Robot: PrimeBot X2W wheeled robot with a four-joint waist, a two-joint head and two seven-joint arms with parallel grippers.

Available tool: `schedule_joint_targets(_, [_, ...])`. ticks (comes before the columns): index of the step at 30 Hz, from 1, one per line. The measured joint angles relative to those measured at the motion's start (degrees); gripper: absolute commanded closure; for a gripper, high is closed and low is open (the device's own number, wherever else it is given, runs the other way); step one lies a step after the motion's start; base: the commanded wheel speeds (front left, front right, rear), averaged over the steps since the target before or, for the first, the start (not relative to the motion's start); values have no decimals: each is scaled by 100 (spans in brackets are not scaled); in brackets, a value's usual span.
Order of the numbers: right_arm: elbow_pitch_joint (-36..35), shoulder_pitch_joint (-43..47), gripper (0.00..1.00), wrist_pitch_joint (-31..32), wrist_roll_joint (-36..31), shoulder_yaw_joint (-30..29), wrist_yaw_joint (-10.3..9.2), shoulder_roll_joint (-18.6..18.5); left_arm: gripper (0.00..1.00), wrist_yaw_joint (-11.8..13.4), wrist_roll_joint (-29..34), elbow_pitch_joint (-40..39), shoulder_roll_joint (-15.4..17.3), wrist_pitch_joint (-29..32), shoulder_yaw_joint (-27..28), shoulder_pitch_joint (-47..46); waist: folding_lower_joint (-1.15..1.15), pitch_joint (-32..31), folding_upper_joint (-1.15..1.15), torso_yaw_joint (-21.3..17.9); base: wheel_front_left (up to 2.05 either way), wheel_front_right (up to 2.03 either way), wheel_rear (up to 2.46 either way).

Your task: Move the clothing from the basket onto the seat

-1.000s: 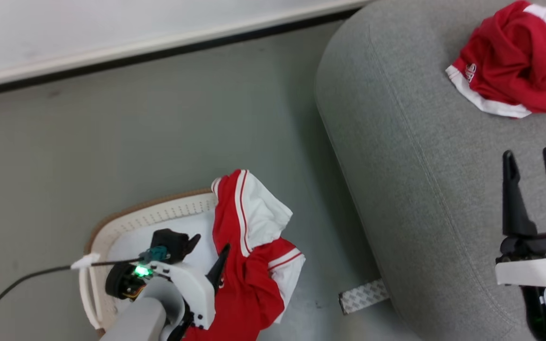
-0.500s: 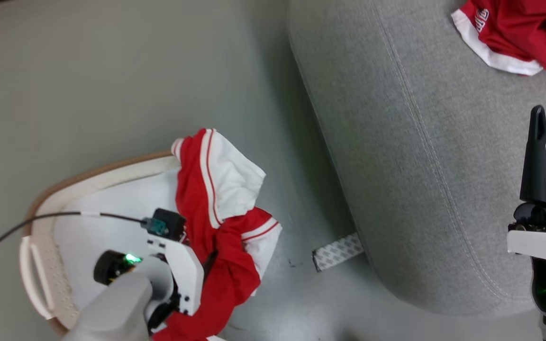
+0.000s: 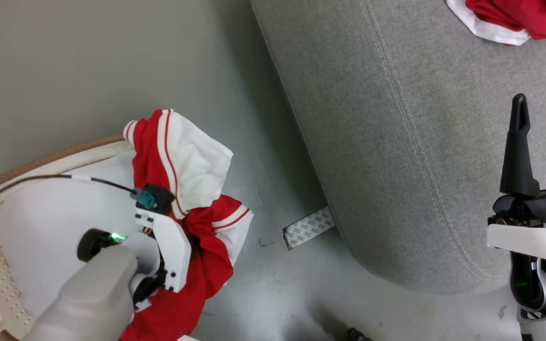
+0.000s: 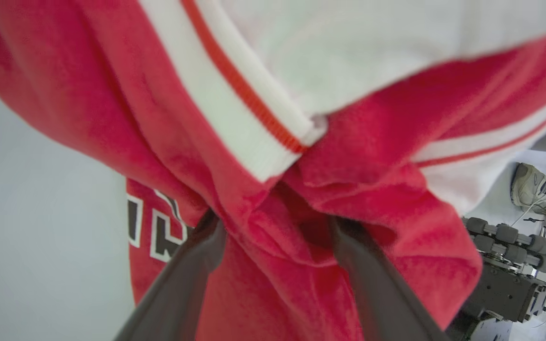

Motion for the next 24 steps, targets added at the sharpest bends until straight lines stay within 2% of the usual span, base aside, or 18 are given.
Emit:
schedule_joint_targets(1, [4, -4, 0, 0, 0, 12, 0, 15, 20, 0, -69, 13, 21, -1, -44, -39, 0, 20, 0, -20, 0, 0, 0])
schedule_joint_targets(2, [9, -7, 0, 0, -1, 22, 0, 26, 58, 0, -120, 29, 34, -2, -92, -72, 0, 36, 0, -35, 0, 0, 0])
schedule_joint_targets(3, [14, -10, 0, 0, -2, 29, 0, 38, 87, 0, -162, 43, 43, -4, -140, -99, 0, 49, 0, -48, 0, 0, 0])
schedule_joint_targets(4, [21, -12, 0, 0, -5, 35, 1, 48, 100, 0, -198, 59, 49, -5, -192, -122, 0, 56, 0, -58, 0, 0, 0])
schedule_joint_targets(18, [119, -46, 0, 0, -62, -20, 1, 65, 100, 0, -647, 125, 38, -318, -776, -215, 0, -137, 0, -1, 0, 0, 0])
schedule_joint_targets(24, [148, -17, 0, 0, -127, -136, 0, -59, 100, 0, -862, 120, -169, -816, -1033, -57, -1, -554, 0, 124, 0, 0, 0])
